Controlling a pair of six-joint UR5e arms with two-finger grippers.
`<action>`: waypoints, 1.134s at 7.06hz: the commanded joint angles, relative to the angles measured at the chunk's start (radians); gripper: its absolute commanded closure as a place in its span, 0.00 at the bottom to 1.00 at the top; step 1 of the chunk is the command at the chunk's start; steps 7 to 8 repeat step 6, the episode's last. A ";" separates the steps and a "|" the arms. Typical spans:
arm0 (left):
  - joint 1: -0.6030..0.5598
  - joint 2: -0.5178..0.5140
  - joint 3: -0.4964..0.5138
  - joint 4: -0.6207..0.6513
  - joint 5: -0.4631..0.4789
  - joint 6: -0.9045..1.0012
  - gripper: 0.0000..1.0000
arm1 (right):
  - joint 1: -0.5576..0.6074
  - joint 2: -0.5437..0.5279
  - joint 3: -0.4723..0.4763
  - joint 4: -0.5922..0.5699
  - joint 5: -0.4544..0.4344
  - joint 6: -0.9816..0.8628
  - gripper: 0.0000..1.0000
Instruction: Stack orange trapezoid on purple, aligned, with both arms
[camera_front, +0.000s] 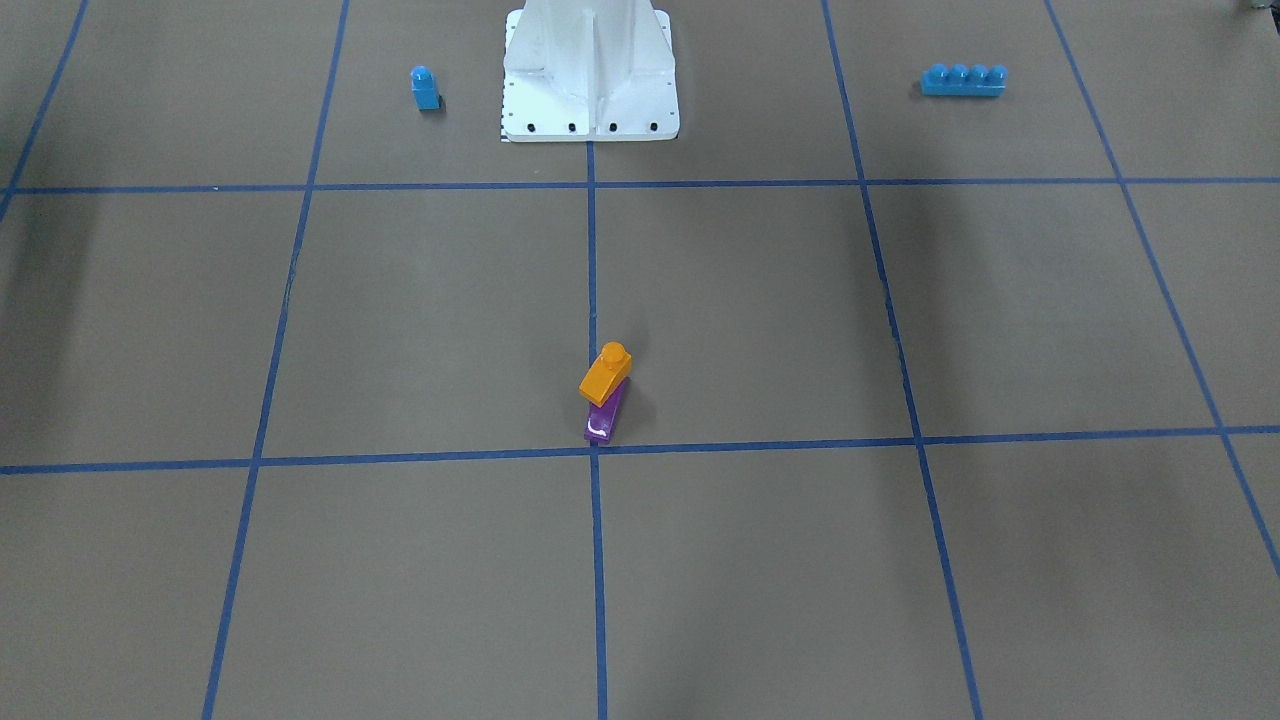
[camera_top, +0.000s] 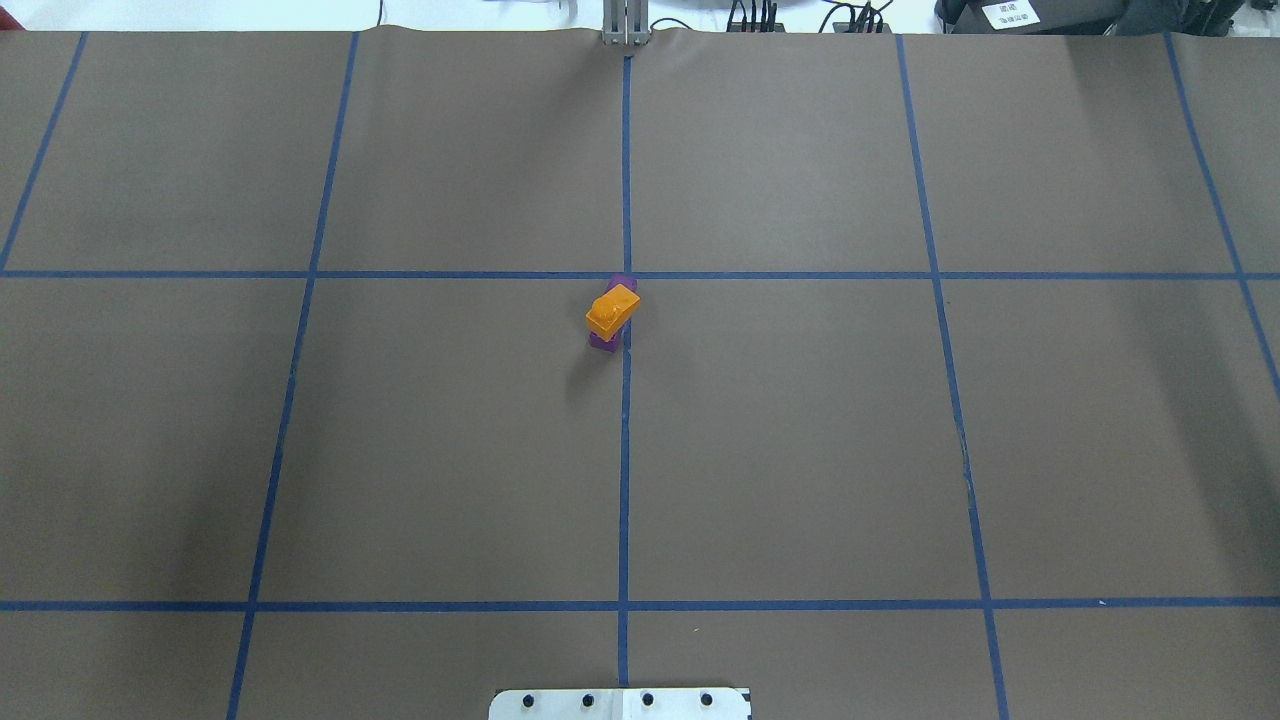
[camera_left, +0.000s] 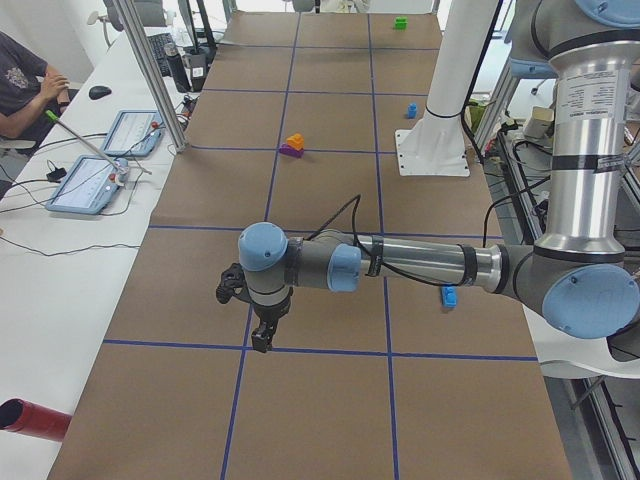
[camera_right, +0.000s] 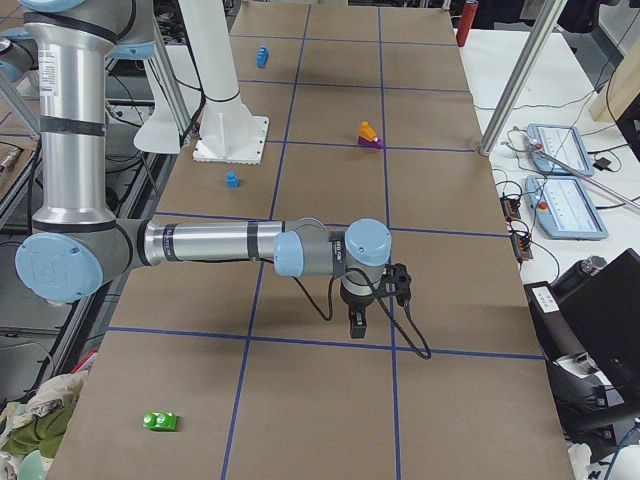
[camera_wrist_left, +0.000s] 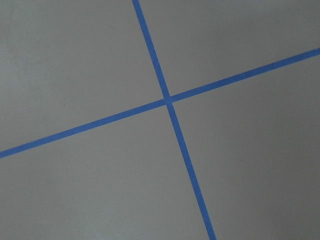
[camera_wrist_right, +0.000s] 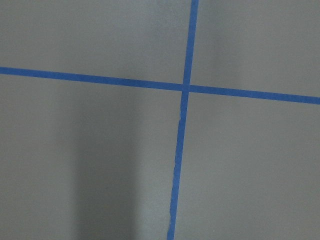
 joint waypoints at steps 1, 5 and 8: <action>-0.009 0.004 0.009 0.007 0.005 -0.002 0.00 | 0.000 -0.001 -0.002 0.000 0.004 0.012 0.00; -0.007 0.002 0.011 0.012 0.005 -0.003 0.00 | 0.000 0.001 0.001 0.003 0.006 0.035 0.00; -0.007 0.002 0.011 0.012 0.005 -0.003 0.00 | 0.000 0.001 0.001 0.005 0.006 0.035 0.00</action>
